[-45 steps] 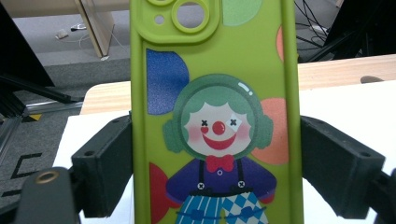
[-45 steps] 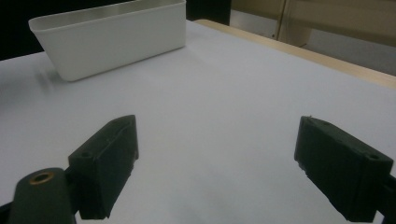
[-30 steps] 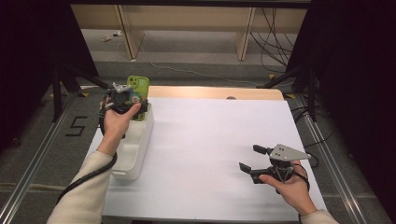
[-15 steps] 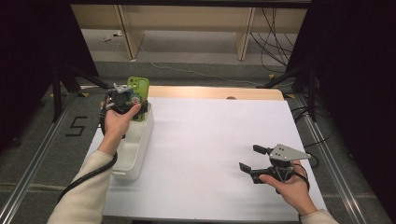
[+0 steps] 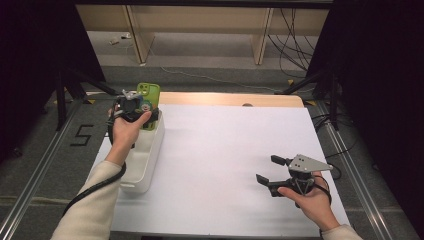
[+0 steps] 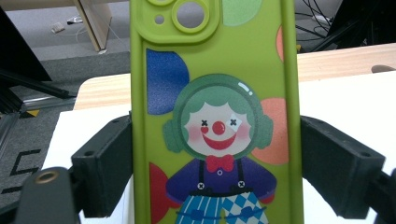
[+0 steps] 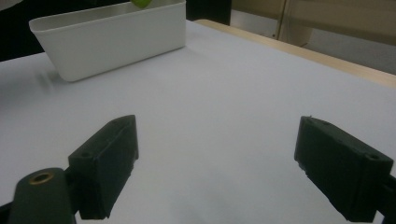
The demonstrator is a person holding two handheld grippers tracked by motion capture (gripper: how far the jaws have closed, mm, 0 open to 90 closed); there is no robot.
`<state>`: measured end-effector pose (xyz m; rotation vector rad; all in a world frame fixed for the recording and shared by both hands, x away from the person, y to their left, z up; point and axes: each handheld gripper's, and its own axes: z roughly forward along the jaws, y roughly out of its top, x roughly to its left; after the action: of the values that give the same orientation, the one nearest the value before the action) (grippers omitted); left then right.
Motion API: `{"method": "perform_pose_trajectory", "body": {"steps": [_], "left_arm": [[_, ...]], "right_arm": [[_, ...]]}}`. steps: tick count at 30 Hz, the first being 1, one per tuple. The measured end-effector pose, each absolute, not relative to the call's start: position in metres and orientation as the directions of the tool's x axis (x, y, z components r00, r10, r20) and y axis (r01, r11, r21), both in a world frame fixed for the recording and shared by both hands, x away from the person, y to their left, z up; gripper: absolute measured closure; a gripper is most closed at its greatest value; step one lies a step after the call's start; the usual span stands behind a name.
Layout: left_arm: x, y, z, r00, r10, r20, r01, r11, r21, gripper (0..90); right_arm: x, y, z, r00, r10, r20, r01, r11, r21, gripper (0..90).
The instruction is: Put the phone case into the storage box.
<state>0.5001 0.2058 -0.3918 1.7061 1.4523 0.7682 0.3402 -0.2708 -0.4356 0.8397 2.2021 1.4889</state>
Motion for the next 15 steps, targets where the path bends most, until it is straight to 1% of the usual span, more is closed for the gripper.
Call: {"method": "perform_pose_trajectory", "body": {"steps": [15], "left_arm": [[0.5021, 0.2067, -0.3956, 0.183, 0.983, -0.026, 0.535, -0.077, 0.841, 15.7]], "right_arm": [[0.3404, -0.2709, -0.4357, -0.764, 0.645, 0.039, 0.277, 0.273, 0.921, 14.7]]}}
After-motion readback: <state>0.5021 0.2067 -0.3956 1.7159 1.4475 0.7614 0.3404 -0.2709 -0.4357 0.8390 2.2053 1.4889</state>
